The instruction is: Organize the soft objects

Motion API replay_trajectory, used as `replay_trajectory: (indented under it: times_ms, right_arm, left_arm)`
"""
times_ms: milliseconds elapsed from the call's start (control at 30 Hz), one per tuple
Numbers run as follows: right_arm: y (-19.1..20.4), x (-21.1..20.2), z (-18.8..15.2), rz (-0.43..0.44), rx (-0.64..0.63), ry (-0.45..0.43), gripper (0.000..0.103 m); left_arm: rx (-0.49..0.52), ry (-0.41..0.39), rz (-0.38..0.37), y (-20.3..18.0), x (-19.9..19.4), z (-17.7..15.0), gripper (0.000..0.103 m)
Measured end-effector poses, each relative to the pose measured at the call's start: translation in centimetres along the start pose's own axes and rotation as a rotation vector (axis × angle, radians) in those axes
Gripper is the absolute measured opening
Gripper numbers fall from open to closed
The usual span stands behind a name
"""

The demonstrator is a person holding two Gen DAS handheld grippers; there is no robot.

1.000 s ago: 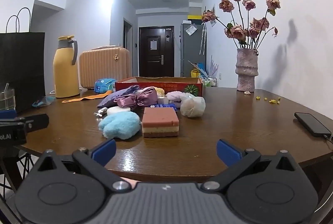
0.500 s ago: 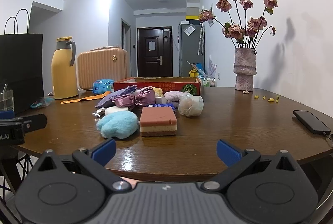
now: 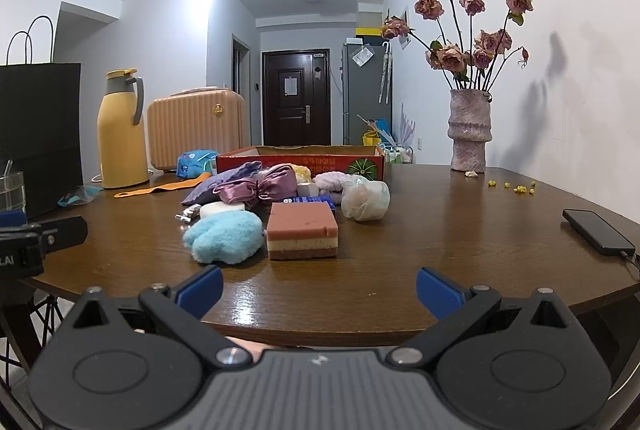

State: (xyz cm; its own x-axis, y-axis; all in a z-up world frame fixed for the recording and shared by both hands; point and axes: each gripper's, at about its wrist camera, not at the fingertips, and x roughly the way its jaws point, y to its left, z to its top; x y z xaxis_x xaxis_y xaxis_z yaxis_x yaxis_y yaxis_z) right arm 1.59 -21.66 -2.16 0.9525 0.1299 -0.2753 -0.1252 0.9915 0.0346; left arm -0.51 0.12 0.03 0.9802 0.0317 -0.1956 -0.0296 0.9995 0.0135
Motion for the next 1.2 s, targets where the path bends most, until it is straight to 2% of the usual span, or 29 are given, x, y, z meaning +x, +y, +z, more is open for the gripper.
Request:
replay_trajectory:
  times_ms: [1200]
  right_arm:
    - [-0.23, 0.41, -0.34, -0.014, 0.019, 0.010, 0.103]
  left_arm:
    - [0.002, 0.002, -0.007, 0.20, 0.03, -0.04, 0.103]
